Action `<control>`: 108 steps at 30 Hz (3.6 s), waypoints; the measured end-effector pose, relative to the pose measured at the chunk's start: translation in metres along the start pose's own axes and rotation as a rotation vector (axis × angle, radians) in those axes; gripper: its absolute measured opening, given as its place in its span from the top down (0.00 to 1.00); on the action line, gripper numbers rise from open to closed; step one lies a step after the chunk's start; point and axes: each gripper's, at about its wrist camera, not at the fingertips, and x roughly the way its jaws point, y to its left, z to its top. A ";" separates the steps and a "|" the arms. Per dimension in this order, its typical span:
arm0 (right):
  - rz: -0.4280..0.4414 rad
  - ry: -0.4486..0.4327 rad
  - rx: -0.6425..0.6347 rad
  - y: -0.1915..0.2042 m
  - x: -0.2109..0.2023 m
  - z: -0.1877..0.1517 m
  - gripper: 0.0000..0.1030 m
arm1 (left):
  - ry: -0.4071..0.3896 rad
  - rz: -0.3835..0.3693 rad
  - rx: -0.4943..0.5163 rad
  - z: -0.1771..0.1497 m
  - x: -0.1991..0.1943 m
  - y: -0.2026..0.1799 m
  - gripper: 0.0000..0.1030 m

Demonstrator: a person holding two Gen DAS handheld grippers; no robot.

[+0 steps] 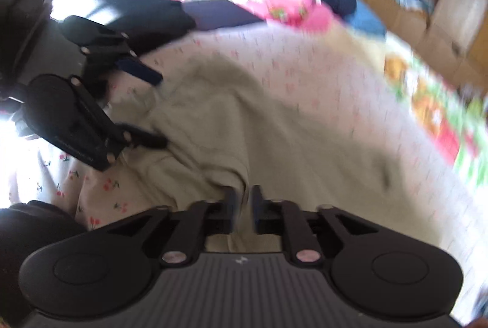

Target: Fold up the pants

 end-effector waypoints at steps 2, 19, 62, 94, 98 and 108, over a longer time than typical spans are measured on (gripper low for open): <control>0.006 -0.049 -0.068 0.011 -0.002 0.008 0.71 | -0.001 0.049 0.034 -0.001 0.000 0.000 0.13; 0.193 -0.058 -0.104 0.073 0.046 0.038 0.89 | -0.084 0.114 -0.108 -0.006 -0.044 0.035 0.11; 0.132 -0.236 1.200 -0.215 -0.117 -0.139 0.97 | -0.120 -0.388 -0.038 0.100 0.040 -0.132 0.07; 0.189 0.000 0.484 -0.034 -0.016 0.012 0.58 | -0.135 -0.350 -0.434 -0.004 -0.015 0.015 0.00; 0.154 -0.032 0.409 -0.036 -0.029 -0.001 0.58 | -0.034 -0.471 -0.379 -0.009 -0.016 0.020 0.00; 0.226 -0.090 0.179 -0.020 -0.014 0.001 0.42 | -0.050 -0.430 -0.555 -0.018 -0.034 0.077 0.00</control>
